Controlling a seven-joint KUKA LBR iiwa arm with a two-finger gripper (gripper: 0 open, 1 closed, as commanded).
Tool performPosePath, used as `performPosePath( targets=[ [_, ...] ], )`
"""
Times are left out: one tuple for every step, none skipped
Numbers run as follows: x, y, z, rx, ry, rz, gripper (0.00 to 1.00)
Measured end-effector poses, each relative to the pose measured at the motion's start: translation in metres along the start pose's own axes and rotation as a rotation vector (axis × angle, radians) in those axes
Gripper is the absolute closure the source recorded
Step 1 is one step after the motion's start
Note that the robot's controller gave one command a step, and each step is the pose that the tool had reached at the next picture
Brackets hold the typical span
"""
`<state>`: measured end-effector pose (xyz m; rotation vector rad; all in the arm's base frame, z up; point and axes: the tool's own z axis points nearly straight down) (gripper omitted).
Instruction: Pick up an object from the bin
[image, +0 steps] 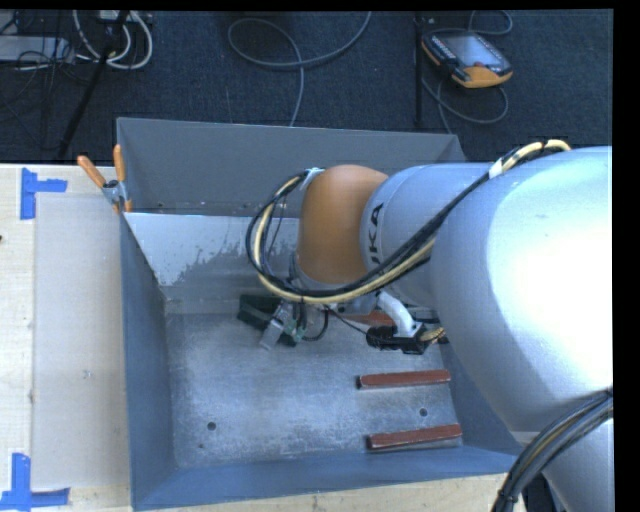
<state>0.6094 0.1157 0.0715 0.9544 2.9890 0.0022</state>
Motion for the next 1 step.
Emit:
performPosePath(
  targets=[
    [-0.0017,0.0014,-0.1133,-0.003,-0.002,-0.004,1.00]
  ],
)
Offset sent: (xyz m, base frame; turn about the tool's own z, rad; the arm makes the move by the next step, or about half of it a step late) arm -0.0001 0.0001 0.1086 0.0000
